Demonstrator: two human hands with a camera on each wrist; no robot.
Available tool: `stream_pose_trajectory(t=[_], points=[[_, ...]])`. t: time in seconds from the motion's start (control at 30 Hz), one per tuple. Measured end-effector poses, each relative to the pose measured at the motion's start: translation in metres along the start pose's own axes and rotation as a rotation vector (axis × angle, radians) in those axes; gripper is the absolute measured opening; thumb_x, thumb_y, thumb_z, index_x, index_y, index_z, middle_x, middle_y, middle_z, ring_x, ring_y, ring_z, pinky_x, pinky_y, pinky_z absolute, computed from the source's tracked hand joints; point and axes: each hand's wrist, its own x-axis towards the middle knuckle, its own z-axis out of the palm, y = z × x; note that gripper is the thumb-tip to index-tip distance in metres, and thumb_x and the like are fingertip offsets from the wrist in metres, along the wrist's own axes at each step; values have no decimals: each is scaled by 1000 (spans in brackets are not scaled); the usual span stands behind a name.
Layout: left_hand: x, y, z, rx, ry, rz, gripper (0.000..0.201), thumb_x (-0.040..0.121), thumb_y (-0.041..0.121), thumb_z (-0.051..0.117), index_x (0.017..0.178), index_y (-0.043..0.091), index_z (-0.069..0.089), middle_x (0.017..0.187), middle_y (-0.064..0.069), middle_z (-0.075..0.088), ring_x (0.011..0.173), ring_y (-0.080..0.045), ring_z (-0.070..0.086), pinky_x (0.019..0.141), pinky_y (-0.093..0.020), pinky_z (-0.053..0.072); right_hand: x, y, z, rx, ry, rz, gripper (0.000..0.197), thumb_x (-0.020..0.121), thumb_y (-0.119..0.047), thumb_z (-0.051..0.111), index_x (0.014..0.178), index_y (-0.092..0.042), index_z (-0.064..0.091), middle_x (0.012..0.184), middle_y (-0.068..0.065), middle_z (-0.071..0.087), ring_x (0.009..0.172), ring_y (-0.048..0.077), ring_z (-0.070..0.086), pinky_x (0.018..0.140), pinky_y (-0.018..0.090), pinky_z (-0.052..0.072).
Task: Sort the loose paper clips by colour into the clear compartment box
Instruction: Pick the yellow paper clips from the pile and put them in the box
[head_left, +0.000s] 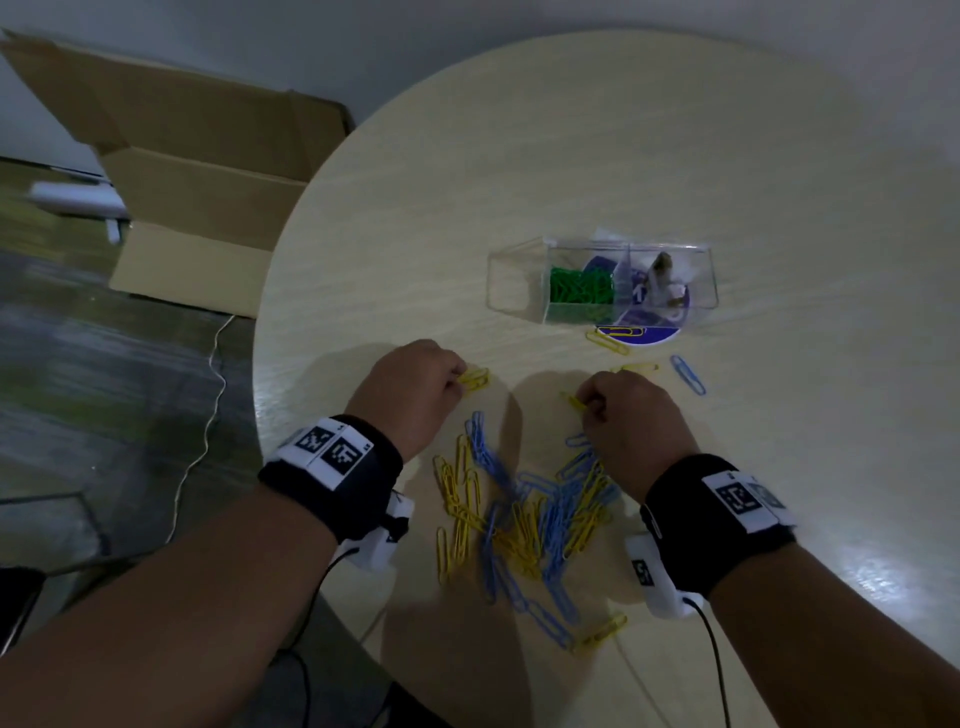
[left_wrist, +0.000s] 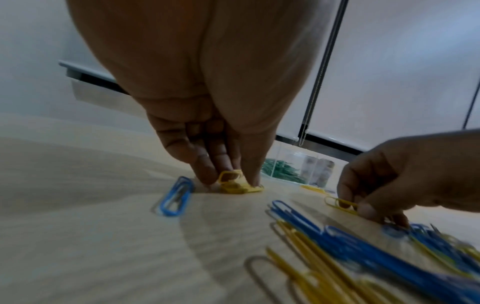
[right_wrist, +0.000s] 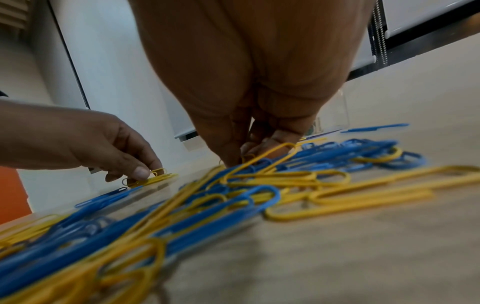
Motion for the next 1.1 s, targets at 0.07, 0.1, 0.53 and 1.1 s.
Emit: stream_pose_trajectory(t=[0.07, 0.1, 0.53, 1.1], points=[[1, 4, 2, 22, -13, 14, 20, 90, 24, 63, 105, 12, 69, 92, -7, 59, 87, -28, 58, 74, -33, 42, 0, 0, -1, 2, -15, 10, 20, 82, -9, 55, 97, -16, 65, 98, 15, 62, 94, 36, 57, 77, 38, 46], [1, 5, 4, 29, -13, 8, 20, 89, 23, 64, 106, 12, 69, 93, -8, 60, 88, -28, 58, 76, -34, 42, 0, 1, -2, 2, -23, 13, 20, 82, -10, 55, 98, -16, 65, 99, 14, 62, 95, 35, 57, 77, 39, 47], [0, 29, 10, 497, -212, 42, 33, 47, 4, 84, 65, 8, 56, 59, -11, 54, 44, -30, 52, 40, -27, 29, -13, 18, -45, 199, 212, -12, 16, 73, -16, 68, 85, -26, 68, 83, -4, 68, 77, 17, 64, 72, 30, 50], [119, 168, -15, -271, 113, -134, 28, 79, 30, 68, 68, 5, 65, 73, -16, 68, 76, -35, 63, 69, -39, 51, 18, 61, -112, 442, 327, 133, 16, 78, -15, 72, 83, -27, 64, 72, -8, 68, 63, 0, 61, 57, 10, 42]])
